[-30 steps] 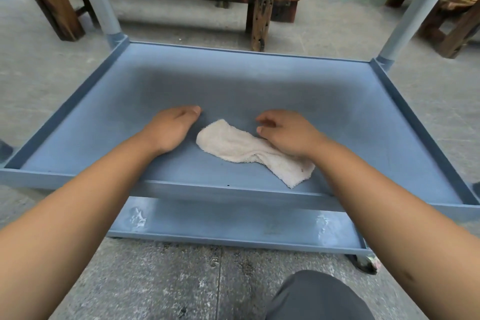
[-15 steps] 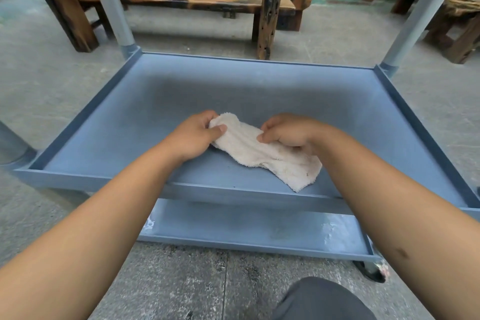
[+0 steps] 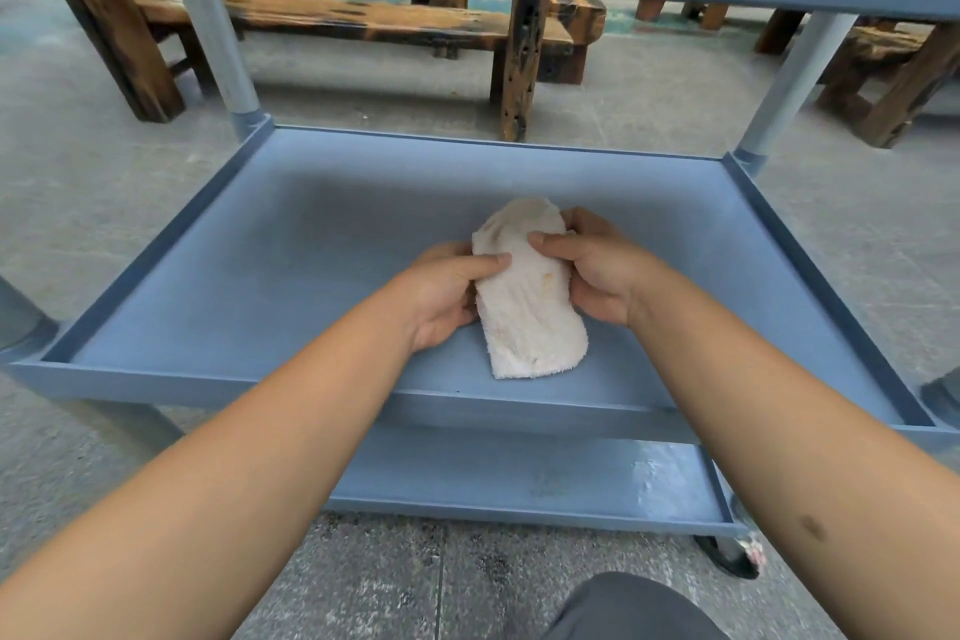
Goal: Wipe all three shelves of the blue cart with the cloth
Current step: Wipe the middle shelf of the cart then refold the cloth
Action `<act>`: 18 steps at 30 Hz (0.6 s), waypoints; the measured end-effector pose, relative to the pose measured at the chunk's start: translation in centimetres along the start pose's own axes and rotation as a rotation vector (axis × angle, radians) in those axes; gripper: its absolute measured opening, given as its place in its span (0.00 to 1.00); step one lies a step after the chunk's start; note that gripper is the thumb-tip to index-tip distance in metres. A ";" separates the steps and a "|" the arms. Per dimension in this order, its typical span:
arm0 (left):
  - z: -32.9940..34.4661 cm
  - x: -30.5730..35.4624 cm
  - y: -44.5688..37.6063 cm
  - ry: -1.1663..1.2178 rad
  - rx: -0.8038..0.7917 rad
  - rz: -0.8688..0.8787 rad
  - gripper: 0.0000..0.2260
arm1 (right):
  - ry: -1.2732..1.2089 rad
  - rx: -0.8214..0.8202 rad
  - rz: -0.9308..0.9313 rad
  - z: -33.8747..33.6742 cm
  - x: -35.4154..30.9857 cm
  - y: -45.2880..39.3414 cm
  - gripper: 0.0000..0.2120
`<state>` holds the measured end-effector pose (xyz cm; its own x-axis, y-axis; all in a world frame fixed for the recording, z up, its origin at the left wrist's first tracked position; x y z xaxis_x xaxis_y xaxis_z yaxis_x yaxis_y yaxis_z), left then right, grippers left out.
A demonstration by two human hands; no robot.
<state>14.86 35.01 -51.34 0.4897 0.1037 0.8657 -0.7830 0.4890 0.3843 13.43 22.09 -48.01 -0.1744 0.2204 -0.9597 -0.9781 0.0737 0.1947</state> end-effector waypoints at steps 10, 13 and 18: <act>-1.1 1.6 -0.5 -0.099 0.110 0.215 0.37 | -0.074 0.106 0.068 -4.0 1.6 0.4 0.15; -1.6 2.7 -0.1 -0.406 0.155 0.302 0.37 | -0.114 0.173 -0.003 -5.4 1.1 0.6 0.22; -0.7 4.3 0.6 -0.915 0.234 0.483 0.40 | 0.049 0.077 -0.141 -4.8 -0.1 0.7 0.26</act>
<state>16.80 36.30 -47.58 -0.2919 -0.4967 0.8174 -0.9194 0.3811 -0.0968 12.23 17.46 -48.76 -0.0431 0.1550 -0.9870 -0.9820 0.1753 0.0704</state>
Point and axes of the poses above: each hand's wrist, its own y-axis away from the middle knuckle, its own z-axis out of the palm, x = y × z, the point moved 10 cm from there along -y, towards the middle knuckle, and after that the axes turned 3 degrees about -z, right-handed, at the moved point
